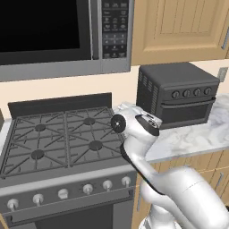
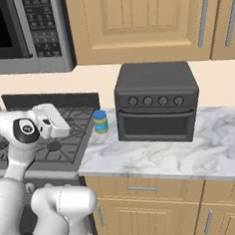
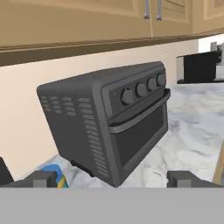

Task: Collect the paprika, mayonnaise, and shaker from the cabinet and place them next to the stove.

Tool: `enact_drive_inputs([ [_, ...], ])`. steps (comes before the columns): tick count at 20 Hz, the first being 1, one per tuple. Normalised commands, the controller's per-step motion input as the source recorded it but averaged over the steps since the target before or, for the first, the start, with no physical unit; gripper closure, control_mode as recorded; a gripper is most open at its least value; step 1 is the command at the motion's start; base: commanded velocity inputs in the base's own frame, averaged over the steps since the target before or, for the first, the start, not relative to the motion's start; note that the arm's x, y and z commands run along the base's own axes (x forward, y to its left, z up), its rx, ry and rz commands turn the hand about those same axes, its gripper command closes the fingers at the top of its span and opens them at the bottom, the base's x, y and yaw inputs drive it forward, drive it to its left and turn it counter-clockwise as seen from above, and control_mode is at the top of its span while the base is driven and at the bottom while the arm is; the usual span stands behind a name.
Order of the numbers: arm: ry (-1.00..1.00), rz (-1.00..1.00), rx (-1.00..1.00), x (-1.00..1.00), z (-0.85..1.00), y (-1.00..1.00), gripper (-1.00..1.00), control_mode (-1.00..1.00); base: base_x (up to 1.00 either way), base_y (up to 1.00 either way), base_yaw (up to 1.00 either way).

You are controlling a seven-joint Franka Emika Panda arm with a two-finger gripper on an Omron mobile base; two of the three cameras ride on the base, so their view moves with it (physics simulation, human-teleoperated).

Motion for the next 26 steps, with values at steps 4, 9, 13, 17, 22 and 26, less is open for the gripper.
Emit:
enact_drive_inputs([
  [4, 0.06, -0.06, 0.00, -0.84, 0.29, -0.24, -1.00, -1.00, 0.00, 0.00, 0.00],
  [9, 0.11, 0.00, -0.01, -0.72, 0.17, -0.37, -1.00, -1.00, 0.00, 0.00, 0.00],
  [13, 0.11, 0.03, -0.09, -0.69, 0.02, -0.20, -1.00, -1.00, 0.00, 0.00, 0.00],
  [17, 0.05, 0.15, -0.05, -0.73, 0.00, -0.09, -1.00, -1.00, 0.00, 0.00, 0.00],
  [22, 0.01, 0.20, -0.01, -0.62, -0.02, -0.29, -1.00, -1.00, 0.00, 0.00, 0.00],
  [26, 0.01, 0.11, 0.00, -0.10, -0.25, -0.29, -1.00, -1.00, 0.00, 0.00, 0.00],
])
